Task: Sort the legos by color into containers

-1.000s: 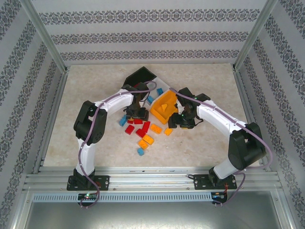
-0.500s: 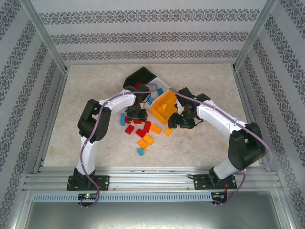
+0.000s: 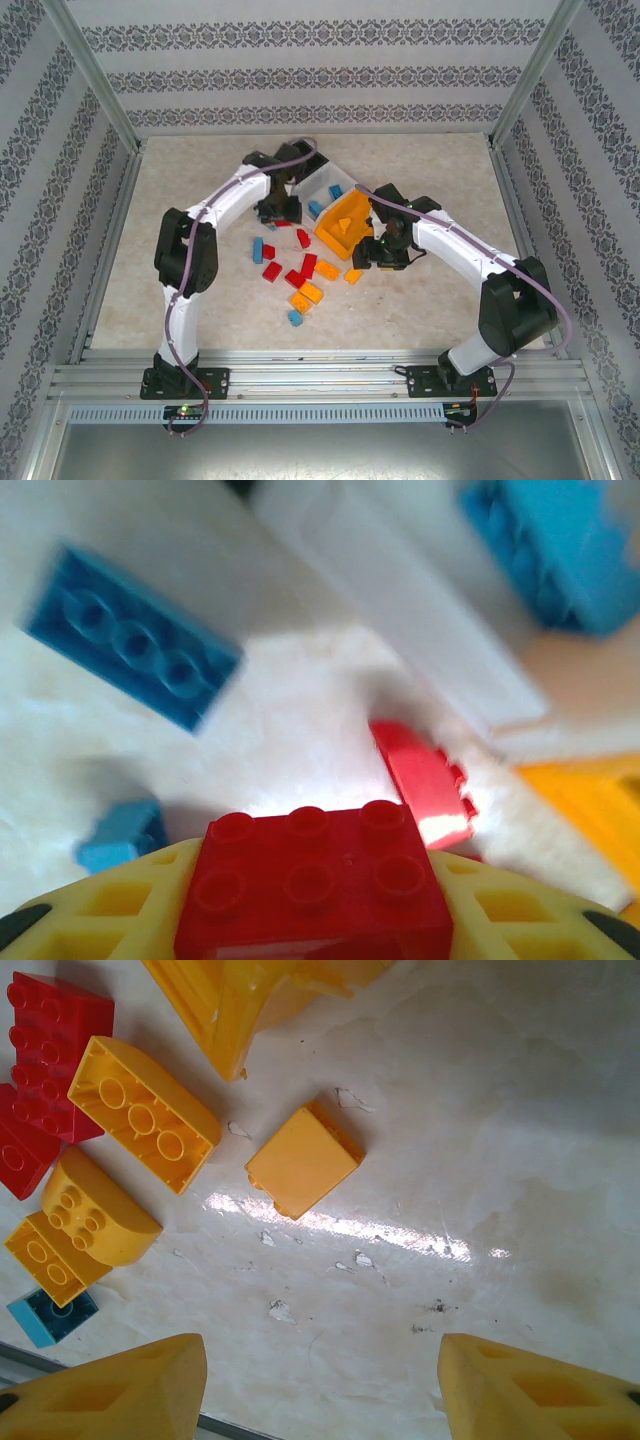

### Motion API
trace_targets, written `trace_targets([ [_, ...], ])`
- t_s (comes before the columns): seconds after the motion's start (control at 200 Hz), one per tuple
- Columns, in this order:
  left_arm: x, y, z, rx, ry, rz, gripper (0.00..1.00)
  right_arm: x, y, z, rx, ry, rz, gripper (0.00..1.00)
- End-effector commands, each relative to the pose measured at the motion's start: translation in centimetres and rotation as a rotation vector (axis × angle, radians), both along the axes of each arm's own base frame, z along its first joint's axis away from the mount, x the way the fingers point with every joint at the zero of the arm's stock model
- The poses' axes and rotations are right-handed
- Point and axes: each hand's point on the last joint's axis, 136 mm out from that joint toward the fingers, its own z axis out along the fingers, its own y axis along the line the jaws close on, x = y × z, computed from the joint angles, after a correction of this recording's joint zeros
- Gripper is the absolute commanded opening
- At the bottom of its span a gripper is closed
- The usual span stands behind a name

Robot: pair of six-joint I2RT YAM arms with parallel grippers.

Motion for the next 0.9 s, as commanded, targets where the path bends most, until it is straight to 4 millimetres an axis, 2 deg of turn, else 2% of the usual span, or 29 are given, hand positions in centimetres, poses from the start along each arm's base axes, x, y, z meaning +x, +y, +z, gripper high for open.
trace_targets([
  [0.0, 2.9, 2.0, 3.2, -0.023, -0.074, 0.055, 0.49, -0.6, -0.3, 0.0, -0.025, -0.002, 0.009, 0.64],
  [0.075, 5.4, 2.2, 4.0, -0.046, -0.118, 0.081, 0.49, -0.7, -0.5, 0.1, -0.028, -0.002, 0.004, 0.64],
  [0.225, 10.1, 2.7, 4.3, -0.095, -0.176, 0.141, 0.49, -1.0, -0.8, 0.4, -0.038, -0.001, -0.006, 0.64],
  [0.365, 12.9, 3.0, 3.4, -0.137, -0.200, 0.191, 0.49, -1.5, -1.4, 0.6, -0.053, -0.006, -0.022, 0.64],
  [0.495, 14.4, 3.1, 2.5, -0.184, -0.208, 0.225, 0.50, -1.9, -1.8, 0.6, -0.067, 0.007, -0.030, 0.64],
  [0.62, 15.2, 2.4, 1.9, -0.228, -0.218, 0.222, 0.50, -2.1, -2.2, 0.9, -0.082, 0.003, -0.041, 0.64],
  [0.899, 16.0, 1.4, 0.5, -0.282, -0.205, 0.237, 0.50, -2.8, -2.8, 0.9, -0.103, 0.004, -0.060, 0.64],
])
